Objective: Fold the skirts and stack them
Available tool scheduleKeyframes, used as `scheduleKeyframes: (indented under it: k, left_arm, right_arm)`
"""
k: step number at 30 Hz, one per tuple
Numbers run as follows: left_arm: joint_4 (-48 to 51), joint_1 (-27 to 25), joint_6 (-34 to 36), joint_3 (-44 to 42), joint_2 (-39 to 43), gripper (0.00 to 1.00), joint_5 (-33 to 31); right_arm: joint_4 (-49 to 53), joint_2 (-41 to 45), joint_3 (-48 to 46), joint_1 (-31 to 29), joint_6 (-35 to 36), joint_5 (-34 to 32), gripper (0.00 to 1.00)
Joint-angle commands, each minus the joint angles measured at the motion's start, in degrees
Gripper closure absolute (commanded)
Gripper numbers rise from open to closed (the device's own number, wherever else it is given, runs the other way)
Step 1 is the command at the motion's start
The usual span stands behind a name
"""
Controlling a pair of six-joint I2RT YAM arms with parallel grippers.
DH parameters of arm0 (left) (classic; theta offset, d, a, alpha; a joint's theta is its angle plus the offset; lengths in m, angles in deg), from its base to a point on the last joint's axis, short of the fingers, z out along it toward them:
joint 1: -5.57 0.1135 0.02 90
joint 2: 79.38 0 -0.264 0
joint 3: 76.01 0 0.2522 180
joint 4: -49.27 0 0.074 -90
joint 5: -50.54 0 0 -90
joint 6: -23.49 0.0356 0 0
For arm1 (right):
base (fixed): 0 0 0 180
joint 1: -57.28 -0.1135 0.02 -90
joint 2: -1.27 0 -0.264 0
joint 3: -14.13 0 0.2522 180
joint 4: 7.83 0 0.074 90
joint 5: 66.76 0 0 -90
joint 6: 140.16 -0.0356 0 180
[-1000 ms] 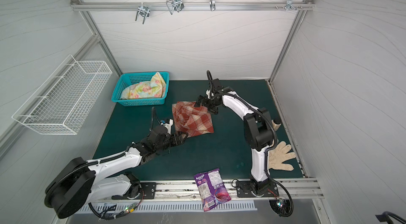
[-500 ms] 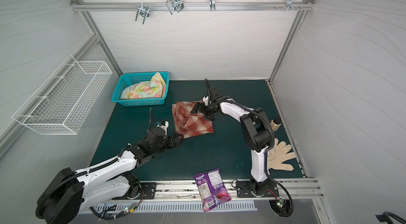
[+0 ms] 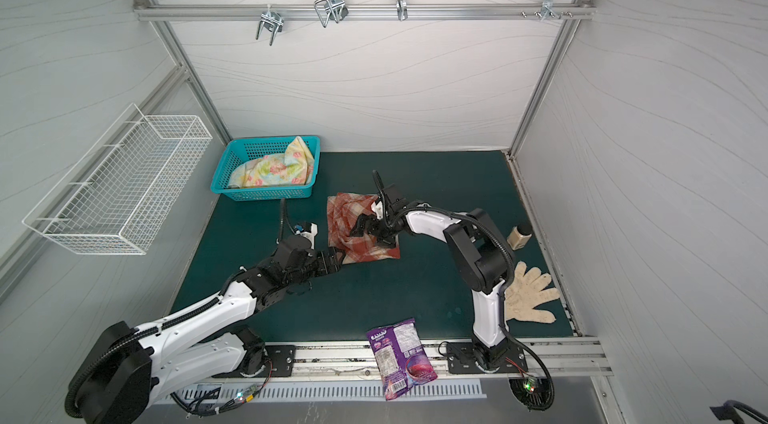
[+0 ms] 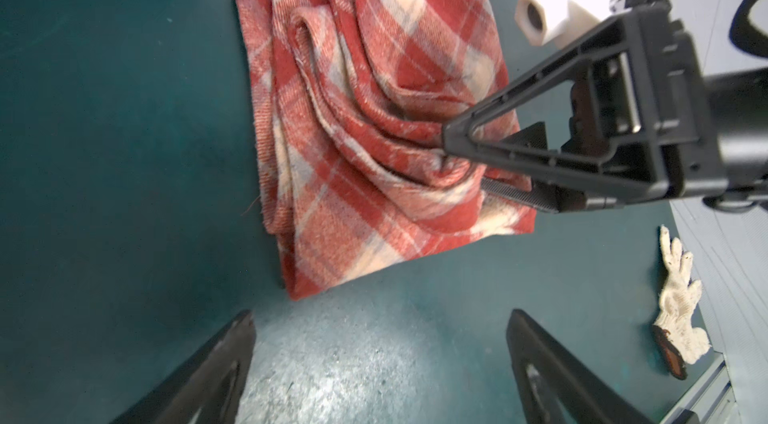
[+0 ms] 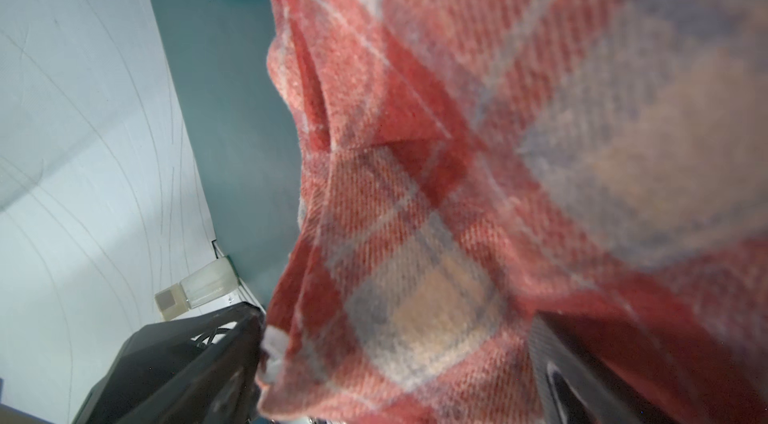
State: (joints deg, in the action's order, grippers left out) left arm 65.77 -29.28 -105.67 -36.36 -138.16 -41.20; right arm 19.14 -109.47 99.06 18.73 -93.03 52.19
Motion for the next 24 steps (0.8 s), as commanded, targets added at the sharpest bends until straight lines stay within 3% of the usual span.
scheduleKeyframes:
  k: [1, 10, 16, 24]
  left_arm:
    - [1.3, 0.5, 1.0, 3.6, 1.4, 0.05, -0.4]
    - [3.0, 0.5, 2.3, 9.9, -0.2, 0.05, 0.5]
    - [3.4, 0.5, 4.9, 17.7, -10.2, 0.07, 4.2]
    - [6.1, 1.3, 7.6, 27.9, -25.3, 0.09, 9.7]
  right_arm:
    - [-1.1, 2.4, 0.4, 0.3, -1.5, 1.7, 0.01]
    - [7.6, 3.2, 14.6, 9.2, 3.1, 4.5, 0.01]
    - [13.5, -3.8, 23.7, 12.6, 6.7, 6.1, 0.01]
    - [11.9, -6.6, 23.5, 13.7, 7.0, 7.7, 0.01]
